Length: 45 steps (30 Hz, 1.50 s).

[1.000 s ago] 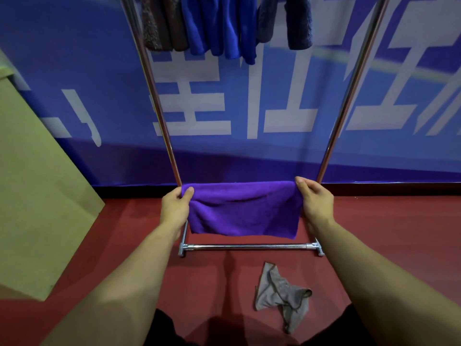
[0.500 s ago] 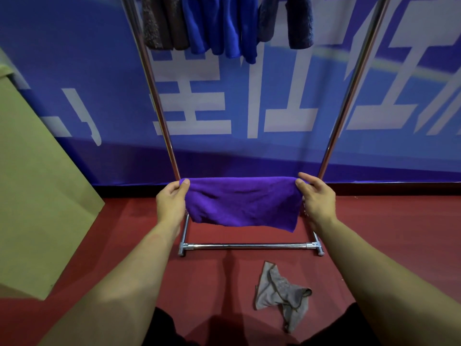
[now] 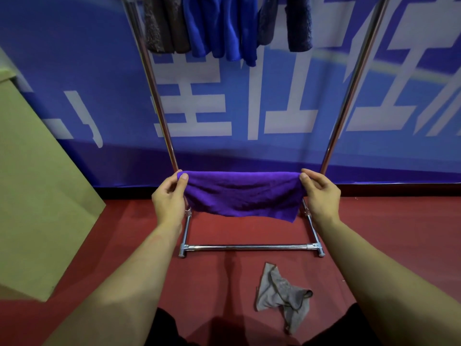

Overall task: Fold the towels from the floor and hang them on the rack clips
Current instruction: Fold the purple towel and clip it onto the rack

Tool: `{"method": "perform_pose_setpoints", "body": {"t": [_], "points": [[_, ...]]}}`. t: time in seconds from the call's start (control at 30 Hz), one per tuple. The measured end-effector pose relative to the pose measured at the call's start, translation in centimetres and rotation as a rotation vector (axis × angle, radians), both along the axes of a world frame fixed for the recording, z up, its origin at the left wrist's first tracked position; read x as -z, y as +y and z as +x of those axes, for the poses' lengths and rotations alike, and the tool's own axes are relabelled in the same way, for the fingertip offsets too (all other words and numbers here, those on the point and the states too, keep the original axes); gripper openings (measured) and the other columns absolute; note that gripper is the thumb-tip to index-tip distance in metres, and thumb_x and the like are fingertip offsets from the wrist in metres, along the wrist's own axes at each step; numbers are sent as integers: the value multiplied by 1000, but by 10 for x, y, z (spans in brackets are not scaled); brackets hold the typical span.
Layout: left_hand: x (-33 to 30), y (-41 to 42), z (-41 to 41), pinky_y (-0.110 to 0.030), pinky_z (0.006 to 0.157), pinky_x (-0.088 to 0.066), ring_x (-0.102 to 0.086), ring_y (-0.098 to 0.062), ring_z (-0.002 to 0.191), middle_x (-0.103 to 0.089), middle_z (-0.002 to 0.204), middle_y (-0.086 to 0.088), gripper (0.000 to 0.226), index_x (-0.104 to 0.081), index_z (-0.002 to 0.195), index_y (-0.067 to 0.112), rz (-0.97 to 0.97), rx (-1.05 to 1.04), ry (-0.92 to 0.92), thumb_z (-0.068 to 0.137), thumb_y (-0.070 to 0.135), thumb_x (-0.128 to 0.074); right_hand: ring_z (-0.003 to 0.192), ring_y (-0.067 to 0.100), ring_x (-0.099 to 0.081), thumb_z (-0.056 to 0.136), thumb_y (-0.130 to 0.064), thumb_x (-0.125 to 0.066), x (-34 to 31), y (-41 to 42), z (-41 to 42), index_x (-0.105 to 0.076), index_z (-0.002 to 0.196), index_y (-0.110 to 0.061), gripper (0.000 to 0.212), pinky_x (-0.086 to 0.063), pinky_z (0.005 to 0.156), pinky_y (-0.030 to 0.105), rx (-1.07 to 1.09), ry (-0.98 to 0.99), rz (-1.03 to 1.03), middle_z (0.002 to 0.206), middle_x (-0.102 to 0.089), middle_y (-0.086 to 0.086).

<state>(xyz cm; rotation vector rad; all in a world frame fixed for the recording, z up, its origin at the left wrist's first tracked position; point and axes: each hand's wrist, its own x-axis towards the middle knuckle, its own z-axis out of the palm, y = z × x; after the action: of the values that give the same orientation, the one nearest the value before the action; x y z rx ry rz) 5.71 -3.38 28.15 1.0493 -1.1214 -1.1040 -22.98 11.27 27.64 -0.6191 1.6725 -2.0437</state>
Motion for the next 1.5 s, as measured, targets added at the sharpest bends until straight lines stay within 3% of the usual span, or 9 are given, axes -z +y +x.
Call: {"method": "perform_pose_setpoints", "body": {"t": [0.13,0.43,0.6,0.83,1.0,1.1,1.23,1.33,1.5], "points": [[-5,4,-4,-13,65,-49,-59,5,65,-70,67,16,6,-73,94,11,-8,13,52,93,17,-71,86,6,-71,89,-17,-75,-4,1,1,-76,102,-19,14,-55,86,23,37,-11,-23,95,-77,3],[1,4,0,-34,80,-49,-61,-9,79,-71,86,-1,11,-69,97,21,-38,111,-94,98,32,-65,108,20,-70,92,-18,-72,0,1,-2,-73,113,-16,21,-54,97,29,-6,-7,23,109,-75,7],[8,4,4,-41,64,-45,-54,-24,68,-64,85,-29,8,-61,102,34,-48,208,-308,101,39,-55,105,25,-68,89,1,-69,9,-1,-5,-63,129,-17,44,-54,100,45,-202,-113,99,120,-70,15],[7,4,1,-40,79,-53,-66,-19,83,-71,106,-15,24,-56,117,30,7,227,-282,103,12,-52,99,29,-69,80,1,-80,9,0,-5,-62,126,-16,53,-55,98,51,-84,-91,143,116,-67,25],[9,2,-2,-41,76,-49,-60,-22,78,-64,92,-9,48,-56,117,43,90,257,-268,96,1,-50,92,23,-66,83,17,-66,4,-3,-3,-45,143,-5,67,-54,94,46,-161,-444,89,124,-54,15],[9,3,-4,-49,83,-54,-64,-29,87,-67,106,-22,57,-54,117,43,108,295,-231,94,-9,-47,75,26,-71,85,19,-59,3,-2,-4,-56,119,5,37,-61,71,38,-308,-646,113,101,-63,23],[9,3,-5,-57,93,-53,-66,-33,100,-65,122,-25,62,-54,116,44,121,300,-199,95,-13,-44,81,26,-76,41,7,-95,9,4,-8,-70,102,12,65,-63,70,32,-562,-746,182,96,-73,25],[7,4,-3,-52,90,-54,-67,-32,96,-69,116,-21,66,-55,107,54,129,270,-201,97,-11,-44,82,26,-76,16,6,-99,9,8,-10,-76,88,11,76,-63,68,34,-683,-790,163,93,-75,23],[5,2,0,-42,77,-51,-61,-26,83,-68,92,-13,67,-55,104,58,130,210,-173,95,-8,-48,77,28,-77,72,14,-68,0,15,1,-75,85,12,15,-62,61,35,-734,-810,322,91,-75,24]]}}
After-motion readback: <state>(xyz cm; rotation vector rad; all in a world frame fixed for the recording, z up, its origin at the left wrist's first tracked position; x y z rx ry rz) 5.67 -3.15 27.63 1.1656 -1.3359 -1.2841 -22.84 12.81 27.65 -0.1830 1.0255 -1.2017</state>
